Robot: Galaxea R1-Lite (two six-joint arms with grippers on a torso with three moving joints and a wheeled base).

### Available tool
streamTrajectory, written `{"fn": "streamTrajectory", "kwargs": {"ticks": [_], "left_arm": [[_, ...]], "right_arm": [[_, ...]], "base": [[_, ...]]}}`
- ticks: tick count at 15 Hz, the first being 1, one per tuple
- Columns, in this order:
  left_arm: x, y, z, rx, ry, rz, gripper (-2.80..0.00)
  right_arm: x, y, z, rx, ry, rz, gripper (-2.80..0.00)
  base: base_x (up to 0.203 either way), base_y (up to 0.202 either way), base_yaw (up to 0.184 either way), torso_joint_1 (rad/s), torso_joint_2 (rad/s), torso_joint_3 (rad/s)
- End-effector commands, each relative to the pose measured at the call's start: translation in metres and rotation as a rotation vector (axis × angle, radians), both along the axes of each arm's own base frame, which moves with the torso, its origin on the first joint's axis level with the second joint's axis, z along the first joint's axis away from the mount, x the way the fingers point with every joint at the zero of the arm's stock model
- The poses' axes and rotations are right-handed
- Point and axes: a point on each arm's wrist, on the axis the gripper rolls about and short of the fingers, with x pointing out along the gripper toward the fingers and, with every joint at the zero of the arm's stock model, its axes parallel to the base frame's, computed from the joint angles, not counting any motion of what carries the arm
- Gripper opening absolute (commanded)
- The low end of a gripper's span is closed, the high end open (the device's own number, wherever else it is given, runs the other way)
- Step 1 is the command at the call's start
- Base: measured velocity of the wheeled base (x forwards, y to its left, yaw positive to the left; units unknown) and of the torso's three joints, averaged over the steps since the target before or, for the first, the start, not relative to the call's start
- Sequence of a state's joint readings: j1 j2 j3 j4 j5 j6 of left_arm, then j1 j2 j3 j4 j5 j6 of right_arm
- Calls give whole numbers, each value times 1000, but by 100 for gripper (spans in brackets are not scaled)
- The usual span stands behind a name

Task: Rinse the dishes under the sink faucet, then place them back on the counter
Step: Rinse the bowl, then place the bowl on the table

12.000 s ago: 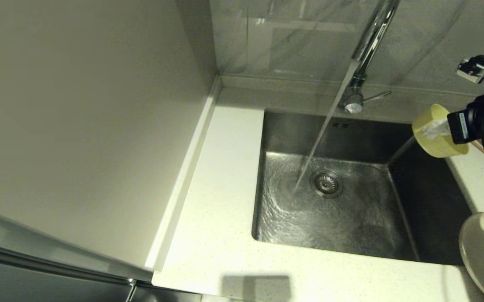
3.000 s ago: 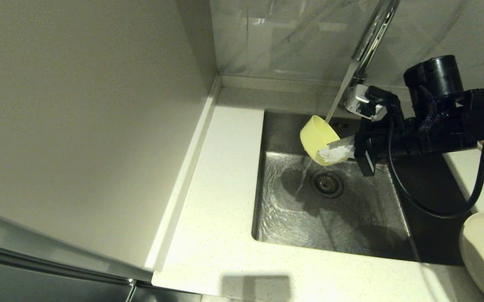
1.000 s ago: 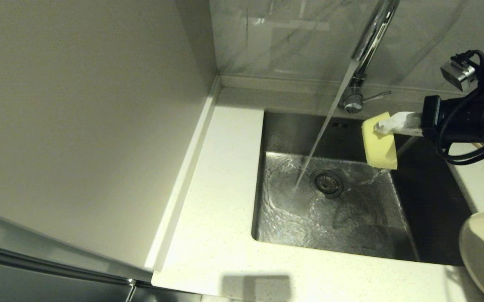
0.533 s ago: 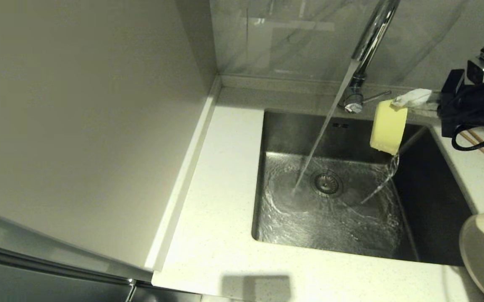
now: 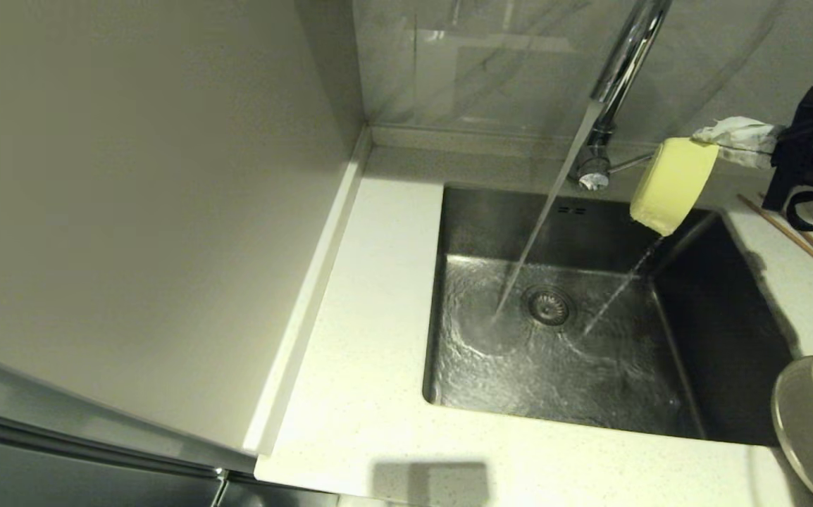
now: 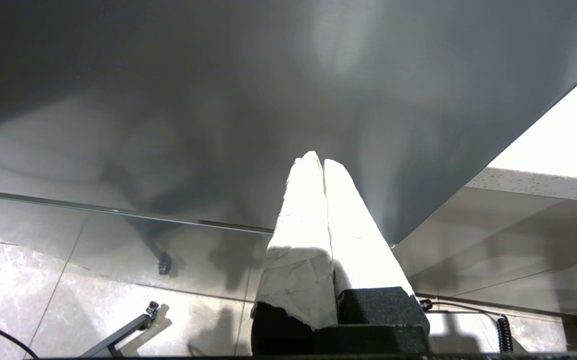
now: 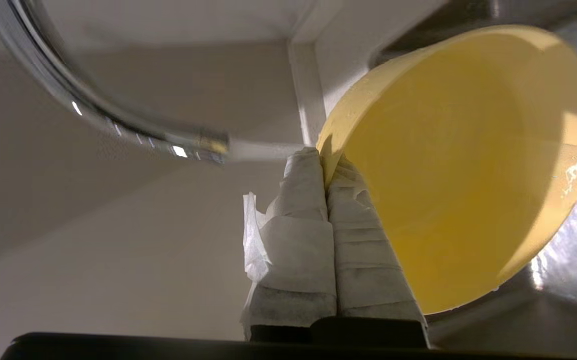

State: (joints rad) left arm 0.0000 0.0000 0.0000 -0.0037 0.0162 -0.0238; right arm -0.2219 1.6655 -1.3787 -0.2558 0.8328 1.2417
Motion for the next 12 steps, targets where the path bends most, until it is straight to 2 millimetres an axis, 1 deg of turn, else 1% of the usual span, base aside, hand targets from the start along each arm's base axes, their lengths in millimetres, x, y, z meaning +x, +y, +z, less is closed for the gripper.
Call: {"fn": "streamTrajectory", "kwargs": {"ticks": [1, 2, 3, 4, 5, 7, 8, 10, 11, 12], "left_arm": [[0, 0, 0, -1, -2, 1, -280], [0, 0, 0, -1, -2, 1, -280], [0, 0, 0, -1, -2, 1, -280], [0, 0, 0, -1, -2, 1, -280], [0, 0, 0, -1, -2, 1, -280], [0, 0, 0, -1, -2, 1, -280], [0, 0, 0, -1, -2, 1, -280], [0, 0, 0, -1, -2, 1, -280], [0, 0, 0, -1, -2, 1, -280], [0, 0, 0, -1, -2, 1, -280]], "right_arm": [[1, -9, 0, 52, 20, -22, -280], [1, -9, -7, 70, 43, -18, -280], [0, -9, -18, 80, 76, 1, -280], [-1, -11, -21, 84, 75, 5, -280], [-3, -16, -12, 86, 39, -5, -280], [-7, -27, 23, 136, -44, -26, -280], [-8, -30, 28, 170, -43, -29, -280], [-6, -32, 11, 213, 22, -32, -280], [-7, -33, 11, 212, 8, -29, -280], [-8, -34, 23, 201, -44, -27, -280]], "base": [[0, 0, 0, 0, 0, 0], [0, 0, 0, 0, 0, 0], [0, 0, 0, 0, 0, 0], [0, 0, 0, 0, 0, 0], [0, 0, 0, 0, 0, 0], [0, 0, 0, 0, 0, 0], [0, 0, 0, 0, 0, 0], [0, 0, 0, 0, 0, 0], [0, 0, 0, 0, 0, 0], [0, 0, 0, 0, 0, 0]]}}
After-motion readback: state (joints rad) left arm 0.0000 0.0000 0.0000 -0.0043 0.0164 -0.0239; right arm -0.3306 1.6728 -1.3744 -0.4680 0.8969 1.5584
